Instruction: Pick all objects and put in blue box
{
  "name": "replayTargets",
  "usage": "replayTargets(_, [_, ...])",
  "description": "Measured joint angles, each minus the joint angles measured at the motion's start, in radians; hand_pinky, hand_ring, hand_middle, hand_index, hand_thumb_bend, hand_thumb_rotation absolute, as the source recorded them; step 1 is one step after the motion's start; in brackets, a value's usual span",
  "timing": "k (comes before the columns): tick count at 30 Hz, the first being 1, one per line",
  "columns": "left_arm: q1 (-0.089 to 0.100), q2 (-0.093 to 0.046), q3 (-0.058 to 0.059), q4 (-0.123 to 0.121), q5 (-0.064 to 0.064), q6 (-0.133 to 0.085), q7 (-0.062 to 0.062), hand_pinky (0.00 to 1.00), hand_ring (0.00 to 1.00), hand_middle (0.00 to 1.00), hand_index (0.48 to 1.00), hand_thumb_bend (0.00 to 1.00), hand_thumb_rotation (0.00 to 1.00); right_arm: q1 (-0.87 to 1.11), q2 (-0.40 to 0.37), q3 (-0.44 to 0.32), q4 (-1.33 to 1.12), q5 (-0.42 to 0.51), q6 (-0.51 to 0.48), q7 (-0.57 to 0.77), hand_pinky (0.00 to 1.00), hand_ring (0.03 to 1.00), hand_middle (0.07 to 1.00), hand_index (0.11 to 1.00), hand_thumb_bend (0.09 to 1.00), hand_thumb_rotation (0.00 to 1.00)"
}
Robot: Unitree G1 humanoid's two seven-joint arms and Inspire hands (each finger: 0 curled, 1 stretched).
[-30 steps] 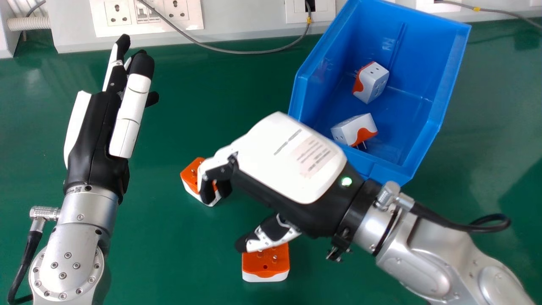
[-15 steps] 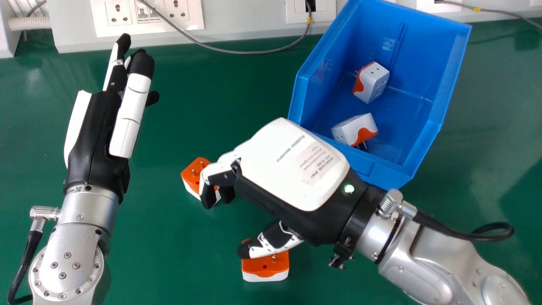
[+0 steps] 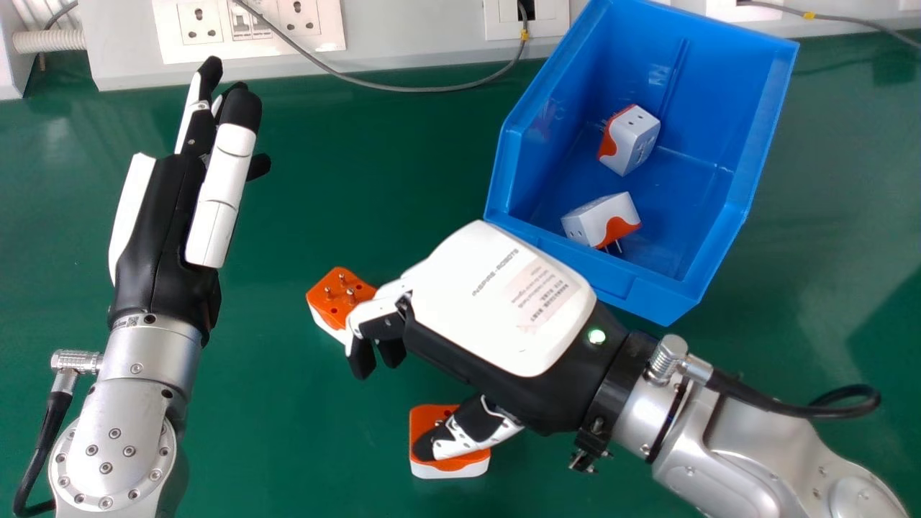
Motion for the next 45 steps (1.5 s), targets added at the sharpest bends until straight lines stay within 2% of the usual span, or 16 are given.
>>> replayTargets(12, [-0.002, 0.0, 0.0, -0.002, -0.002, 0.005, 0.0, 0.87, 0.96, 0.97, 1.0, 0.72, 1.0, 0.021, -0.032, -0.004, -0.046, 0.011, 0.05, 0.127, 0.35, 0.462, 0.515, 0.498, 0.497, 0.0])
replayTargets(13, [-0.002, 0.0, 0.0, -0.002, -0.002, 0.005, 0.0, 0.87, 0.96, 0.97, 1.0, 0.71, 1.0, 0.025, -0.034, -0.003, -0.057, 0.012, 0.061, 0.146, 0.38, 0.495, 0.54, 0.497, 0.499, 0.03])
replayTargets(14, [-0.003, 0.0, 0.001, -0.002, -0.003, 0.006, -0.001, 0.87, 0.96, 0.97, 1.0, 0.71, 1.0, 0.029, -0.036, -0.004, -0.068, 0.014, 0.07, 0.164, 0.42, 0.532, 0.569, 0.524, 0.587, 0.06])
replayTargets(15, [-0.003, 0.0, 0.001, -0.002, -0.005, 0.006, -0.001, 0.87, 0.96, 0.97, 1.0, 0.71, 1.0, 0.031, -0.037, -0.004, -0.075, 0.016, 0.077, 0.175, 0.42, 0.532, 0.569, 0.524, 0.587, 0.06])
replayTargets(17, [-0.004, 0.0, 0.001, -0.002, -0.013, 0.006, -0.001, 0.87, 0.96, 0.97, 1.0, 0.71, 1.0, 0.036, -0.038, -0.004, -0.086, 0.019, 0.091, 0.201, 0.48, 0.592, 0.618, 0.569, 0.713, 0.1])
replayTargets(18, [-0.004, 0.0, 0.001, -0.002, -0.015, 0.006, -0.001, 0.87, 0.96, 0.97, 1.0, 0.71, 1.0, 0.037, -0.04, -0.004, -0.089, 0.021, 0.093, 0.208, 0.48, 0.592, 0.618, 0.569, 0.713, 0.1])
replayTargets(21, [-0.005, 0.001, 0.002, -0.002, -0.019, 0.006, -0.001, 0.87, 0.96, 0.97, 1.0, 0.71, 1.0, 0.038, -0.049, -0.004, -0.09, 0.034, 0.091, 0.226, 0.55, 0.661, 0.676, 0.624, 0.845, 0.14])
replayTargets(22, [-0.005, 0.001, 0.002, -0.002, -0.019, 0.006, -0.001, 0.87, 0.96, 0.97, 1.0, 0.71, 1.0, 0.038, -0.053, -0.004, -0.09, 0.037, 0.089, 0.229, 0.56, 0.67, 0.684, 0.632, 0.864, 0.15])
replayTargets(28, [-0.005, 0.002, 0.002, -0.002, -0.02, 0.007, -0.001, 0.87, 0.96, 0.97, 1.0, 0.71, 1.0, 0.038, -0.069, -0.004, -0.09, 0.056, 0.086, 0.24, 0.59, 0.706, 0.717, 0.662, 0.932, 0.18])
replayTargets(32, [-0.006, 0.003, 0.002, -0.002, -0.02, 0.007, -0.001, 0.87, 0.96, 0.97, 1.0, 0.71, 1.0, 0.039, -0.079, -0.004, -0.09, 0.06, 0.085, 0.241, 0.67, 0.772, 0.774, 0.708, 0.973, 0.22])
replayTargets(36, [-0.008, 0.003, 0.002, -0.002, -0.02, 0.007, -0.001, 0.87, 0.96, 0.97, 1.0, 0.7, 1.0, 0.039, -0.091, -0.004, -0.09, 0.058, 0.084, 0.241, 0.71, 0.812, 0.812, 0.742, 0.984, 0.26])
replayTargets(40, [-0.008, 0.004, 0.002, -0.002, -0.02, 0.007, -0.001, 0.87, 0.96, 0.97, 1.0, 0.7, 1.0, 0.039, -0.099, -0.003, -0.09, 0.053, 0.083, 0.247, 0.78, 0.886, 0.896, 0.825, 0.993, 0.35])
replayTargets(45, [-0.008, 0.006, 0.002, -0.002, -0.02, 0.007, -0.001, 0.87, 0.96, 0.97, 1.0, 0.7, 1.0, 0.037, -0.111, -0.003, -0.089, 0.051, 0.077, 0.256, 0.84, 0.939, 0.954, 0.886, 0.998, 0.41])
